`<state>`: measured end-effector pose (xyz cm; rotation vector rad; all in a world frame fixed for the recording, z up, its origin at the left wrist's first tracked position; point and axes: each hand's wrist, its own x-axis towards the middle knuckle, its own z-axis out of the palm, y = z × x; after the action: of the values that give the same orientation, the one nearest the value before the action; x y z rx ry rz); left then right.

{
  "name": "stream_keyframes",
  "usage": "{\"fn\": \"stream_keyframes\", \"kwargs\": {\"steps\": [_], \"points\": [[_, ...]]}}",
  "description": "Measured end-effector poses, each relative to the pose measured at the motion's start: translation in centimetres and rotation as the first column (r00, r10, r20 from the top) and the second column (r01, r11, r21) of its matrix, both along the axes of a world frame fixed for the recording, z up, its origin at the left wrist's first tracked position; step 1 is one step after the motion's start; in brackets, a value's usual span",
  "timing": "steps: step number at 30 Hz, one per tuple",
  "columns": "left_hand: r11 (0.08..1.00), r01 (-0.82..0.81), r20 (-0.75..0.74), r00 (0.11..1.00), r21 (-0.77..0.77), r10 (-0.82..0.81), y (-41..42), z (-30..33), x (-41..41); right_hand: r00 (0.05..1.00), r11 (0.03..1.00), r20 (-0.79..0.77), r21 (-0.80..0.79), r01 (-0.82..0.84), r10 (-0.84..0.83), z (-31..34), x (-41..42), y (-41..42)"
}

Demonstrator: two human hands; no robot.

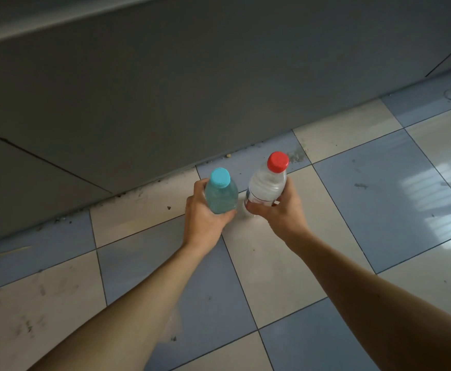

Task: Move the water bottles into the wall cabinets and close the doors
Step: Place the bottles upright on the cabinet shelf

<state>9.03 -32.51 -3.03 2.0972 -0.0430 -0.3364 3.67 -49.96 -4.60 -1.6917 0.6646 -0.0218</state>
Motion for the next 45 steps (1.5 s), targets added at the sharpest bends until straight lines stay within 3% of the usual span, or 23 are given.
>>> {"fn": "stream_keyframes", "kwargs": {"steps": [4,9,21,28,33,45], "points": [[1.0,0.001,0.003,1.0,0.008,-0.001,0.3,4.0,-0.8,1.0,0.999,0.006,0.044,-0.002,0.002,3.7,-0.9,1.0],[1.0,-0.006,-0.063,0.998,-0.009,0.005,1.7,13.0,-2.4,1.0,0.999,0.007,0.047,-0.011,0.01,12.6,-2.8,2.6],[0.997,0.052,-0.042,0.998,-0.057,-0.055,5.4,44.6,-4.1,0.997,0.998,0.046,0.001,-0.058,0.058,45.7,-5.2,4.0],[0.984,0.073,0.105,0.993,-0.16,-0.056,9.9,65.3,-3.6,0.98,0.994,0.165,-0.03,-0.105,0.109,66.9,-5.0,7.5],[0.957,0.04,0.234,0.972,-0.288,0.03,14.5,77.8,-3.0,0.943,0.982,0.275,-0.069,-0.175,0.187,79.9,-3.2,12.4],[0.914,0.04,0.558,0.802,-0.403,0.211,27.8,105.7,5.3,0.715,0.941,0.612,-0.242,-0.237,0.338,107.8,8.9,26.1]]}}
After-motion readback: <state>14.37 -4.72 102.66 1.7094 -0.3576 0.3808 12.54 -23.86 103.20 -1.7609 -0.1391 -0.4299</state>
